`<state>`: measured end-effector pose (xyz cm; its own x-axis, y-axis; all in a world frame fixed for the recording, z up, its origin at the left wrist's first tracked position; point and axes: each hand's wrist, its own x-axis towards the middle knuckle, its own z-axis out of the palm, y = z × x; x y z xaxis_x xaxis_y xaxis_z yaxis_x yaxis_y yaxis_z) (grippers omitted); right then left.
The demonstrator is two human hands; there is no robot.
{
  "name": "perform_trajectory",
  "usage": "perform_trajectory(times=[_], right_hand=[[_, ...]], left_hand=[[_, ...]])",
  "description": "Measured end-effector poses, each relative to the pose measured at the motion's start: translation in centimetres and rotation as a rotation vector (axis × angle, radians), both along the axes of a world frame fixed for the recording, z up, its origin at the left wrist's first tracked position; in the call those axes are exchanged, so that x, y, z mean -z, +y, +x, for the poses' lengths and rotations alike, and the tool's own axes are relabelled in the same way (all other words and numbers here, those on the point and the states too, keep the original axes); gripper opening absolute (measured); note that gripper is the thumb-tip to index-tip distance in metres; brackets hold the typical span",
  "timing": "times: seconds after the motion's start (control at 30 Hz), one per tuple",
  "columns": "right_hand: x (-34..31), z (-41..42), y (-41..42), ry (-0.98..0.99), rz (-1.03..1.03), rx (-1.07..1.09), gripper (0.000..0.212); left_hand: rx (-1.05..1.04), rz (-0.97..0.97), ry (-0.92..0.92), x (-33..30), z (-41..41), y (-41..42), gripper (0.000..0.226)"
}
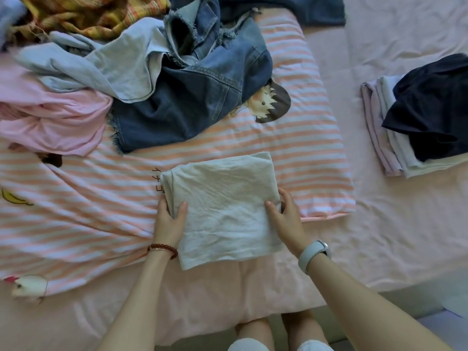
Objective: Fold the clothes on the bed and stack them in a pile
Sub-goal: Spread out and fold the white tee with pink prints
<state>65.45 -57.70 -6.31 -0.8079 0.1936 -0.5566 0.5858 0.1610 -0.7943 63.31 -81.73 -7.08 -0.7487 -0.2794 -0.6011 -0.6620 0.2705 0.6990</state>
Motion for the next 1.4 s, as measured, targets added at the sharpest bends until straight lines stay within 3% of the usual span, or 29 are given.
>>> perform_trajectory(times=[0.23,0.43,0.67,0.83,1.1,1.2,1.3,1.4], right_hand=[[-2.8,1.7,2.2,0.093,0.057,0.057,0.026],[-6.4,4.5,9.8,0.116,0.088,0.137,0.027],[-8.9,5.5,23.9,0.135,0.162,0.266,0.028],[-10.5,1.6,35.4,0.205,0.235,0.310,0.029],[-9.0,-10.4,48.6,0.376,0.320,0.314,0.031],[-6.1,-14.0,51.0,0.345,0.326,0.238,0.034],[-3.6,-14.8,51.7,0.228,0.377,0.126,0.037],[-2.4,-14.6,51.3,0.190,0.497,0.072,0.048]], left_hand=[[-0.100,0.007,0.165,-3.8,2.8,3.2,0.012],[-0.042,0.088,0.152,-6.7,5.1,10.8,0.014],[0.040,0.171,0.190,-9.1,3.2,25.3,0.018],[0.058,0.269,0.191,-9.8,-0.8,36.9,0.016],[0.022,0.308,0.406,-9.3,-12.2,50.0,0.020],[-0.024,0.281,0.336,-6.1,-14.8,52.0,0.020],[-0.023,0.236,0.146,-3.2,-14.8,52.4,0.038],[0.020,0.063,0.068,-1.8,-14.7,52.8,0.048]])
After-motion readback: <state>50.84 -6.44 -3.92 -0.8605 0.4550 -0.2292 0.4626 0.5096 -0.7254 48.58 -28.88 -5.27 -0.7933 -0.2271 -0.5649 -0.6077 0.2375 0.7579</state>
